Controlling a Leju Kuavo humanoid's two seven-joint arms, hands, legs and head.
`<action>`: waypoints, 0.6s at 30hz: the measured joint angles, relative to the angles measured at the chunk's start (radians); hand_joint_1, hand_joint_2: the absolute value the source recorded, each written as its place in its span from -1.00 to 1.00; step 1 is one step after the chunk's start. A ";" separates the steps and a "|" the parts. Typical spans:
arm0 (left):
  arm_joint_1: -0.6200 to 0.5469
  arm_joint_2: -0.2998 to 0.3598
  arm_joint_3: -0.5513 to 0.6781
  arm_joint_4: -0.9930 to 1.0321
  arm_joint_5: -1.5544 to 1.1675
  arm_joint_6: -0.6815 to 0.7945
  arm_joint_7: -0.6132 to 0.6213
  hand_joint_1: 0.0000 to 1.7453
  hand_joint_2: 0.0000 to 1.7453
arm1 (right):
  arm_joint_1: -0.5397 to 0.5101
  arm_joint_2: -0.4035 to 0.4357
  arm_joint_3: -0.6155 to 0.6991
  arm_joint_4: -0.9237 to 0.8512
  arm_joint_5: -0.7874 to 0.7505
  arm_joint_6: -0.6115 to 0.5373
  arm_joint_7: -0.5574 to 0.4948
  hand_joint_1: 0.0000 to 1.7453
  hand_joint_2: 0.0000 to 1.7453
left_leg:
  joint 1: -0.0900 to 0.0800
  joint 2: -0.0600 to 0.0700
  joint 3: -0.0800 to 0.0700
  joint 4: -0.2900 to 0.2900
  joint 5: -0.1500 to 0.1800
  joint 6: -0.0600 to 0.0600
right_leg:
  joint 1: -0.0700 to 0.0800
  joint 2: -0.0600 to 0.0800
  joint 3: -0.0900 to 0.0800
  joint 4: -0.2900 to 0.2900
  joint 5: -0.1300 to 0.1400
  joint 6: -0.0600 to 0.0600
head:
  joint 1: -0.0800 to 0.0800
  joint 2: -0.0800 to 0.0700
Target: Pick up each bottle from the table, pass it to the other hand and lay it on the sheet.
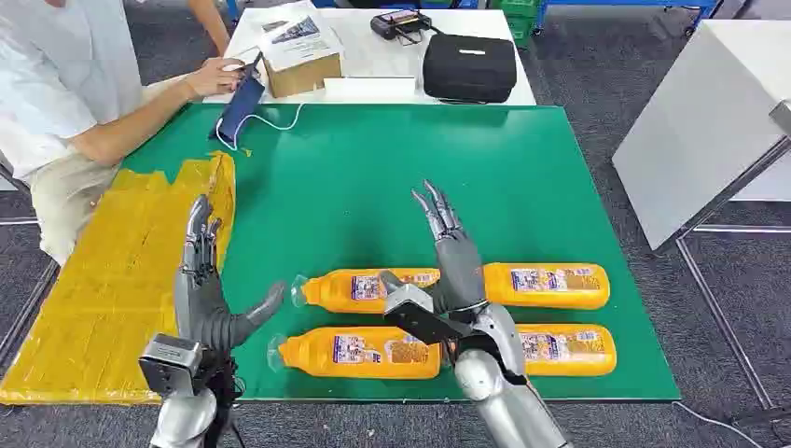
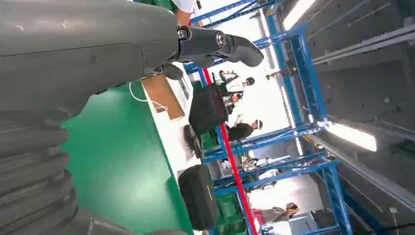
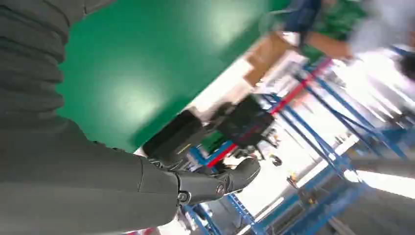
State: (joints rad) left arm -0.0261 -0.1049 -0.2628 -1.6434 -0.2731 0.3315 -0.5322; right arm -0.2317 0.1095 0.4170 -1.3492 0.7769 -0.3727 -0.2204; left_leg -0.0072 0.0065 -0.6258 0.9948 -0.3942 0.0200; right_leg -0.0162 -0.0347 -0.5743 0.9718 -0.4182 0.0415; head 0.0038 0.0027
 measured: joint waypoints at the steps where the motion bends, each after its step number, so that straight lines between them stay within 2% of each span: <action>1: 0.000 0.000 0.000 0.000 -0.001 -0.005 0.002 -1.00 1.00 | -0.011 -0.004 0.001 0.030 0.049 0.000 0.025 -1.00 1.00 | 0.000 0.000 0.000 0.000 0.000 0.000 | 0.000 0.000 0.000 0.000 0.000 0.000 | 0.000 0.000; 8: -0.006 -0.003 0.001 0.000 -0.007 -0.039 0.018 -1.00 1.00 | -0.102 -0.019 0.026 0.208 0.190 0.032 0.096 -1.00 1.00 | 0.000 0.000 0.000 0.000 0.000 0.000 | 0.000 0.000 0.000 0.000 0.000 0.000 | 0.000 0.000; 18: -0.016 -0.006 0.002 0.001 -0.008 -0.048 0.023 -1.00 1.00 | -0.165 -0.021 0.052 0.328 0.222 0.061 0.106 -1.00 1.00 | 0.000 0.000 0.000 0.000 0.000 0.000 | 0.000 0.000 -0.001 0.000 0.000 0.000 | 0.000 0.000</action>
State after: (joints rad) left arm -0.0425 -0.1106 -0.2613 -1.6422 -0.2815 0.2838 -0.5089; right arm -0.3968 0.0881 0.4688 -1.0215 0.9991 -0.3120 -0.1141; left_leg -0.0072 0.0067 -0.6261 0.9949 -0.3940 0.0200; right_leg -0.0162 -0.0346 -0.5748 0.9719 -0.4181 0.0415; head 0.0038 0.0027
